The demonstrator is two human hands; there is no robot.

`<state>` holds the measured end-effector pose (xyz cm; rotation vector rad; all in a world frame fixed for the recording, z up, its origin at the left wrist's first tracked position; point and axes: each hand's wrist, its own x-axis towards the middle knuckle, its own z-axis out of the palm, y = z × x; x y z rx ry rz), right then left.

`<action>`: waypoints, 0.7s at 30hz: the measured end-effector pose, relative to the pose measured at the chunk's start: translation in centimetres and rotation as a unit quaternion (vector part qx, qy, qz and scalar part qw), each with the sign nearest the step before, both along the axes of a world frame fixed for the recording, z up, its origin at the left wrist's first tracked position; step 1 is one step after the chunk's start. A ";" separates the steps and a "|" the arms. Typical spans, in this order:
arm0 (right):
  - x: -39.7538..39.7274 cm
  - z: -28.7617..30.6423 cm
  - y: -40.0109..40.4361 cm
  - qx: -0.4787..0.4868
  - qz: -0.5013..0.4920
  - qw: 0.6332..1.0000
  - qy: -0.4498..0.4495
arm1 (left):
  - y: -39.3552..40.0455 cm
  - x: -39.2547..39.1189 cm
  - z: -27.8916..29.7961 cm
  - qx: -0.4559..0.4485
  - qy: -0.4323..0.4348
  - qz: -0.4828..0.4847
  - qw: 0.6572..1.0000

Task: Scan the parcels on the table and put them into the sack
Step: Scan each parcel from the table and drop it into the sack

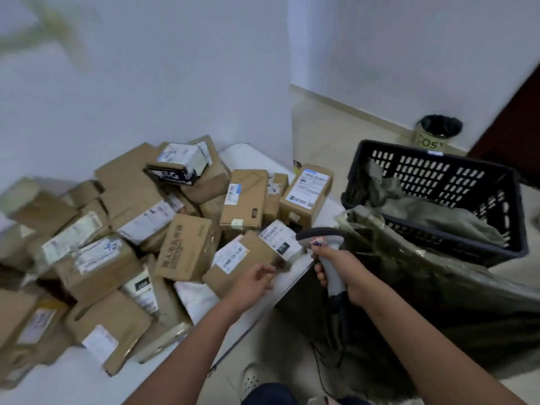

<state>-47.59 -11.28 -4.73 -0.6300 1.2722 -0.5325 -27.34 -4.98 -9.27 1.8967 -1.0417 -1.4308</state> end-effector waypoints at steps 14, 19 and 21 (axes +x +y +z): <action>10.5 2.0 -0.7 -0.036 0.090 0.995 0.039 | 1.8 14.7 0.0 0.048 -0.359 0.082 0.928; 10.7 1.5 -0.6 -0.031 0.086 0.995 0.043 | 1.2 15.5 1.3 -0.001 -0.359 0.098 0.928; 10.6 1.5 -0.9 -0.024 0.071 0.996 0.039 | 1.3 16.1 2.6 -0.032 -0.356 0.104 0.928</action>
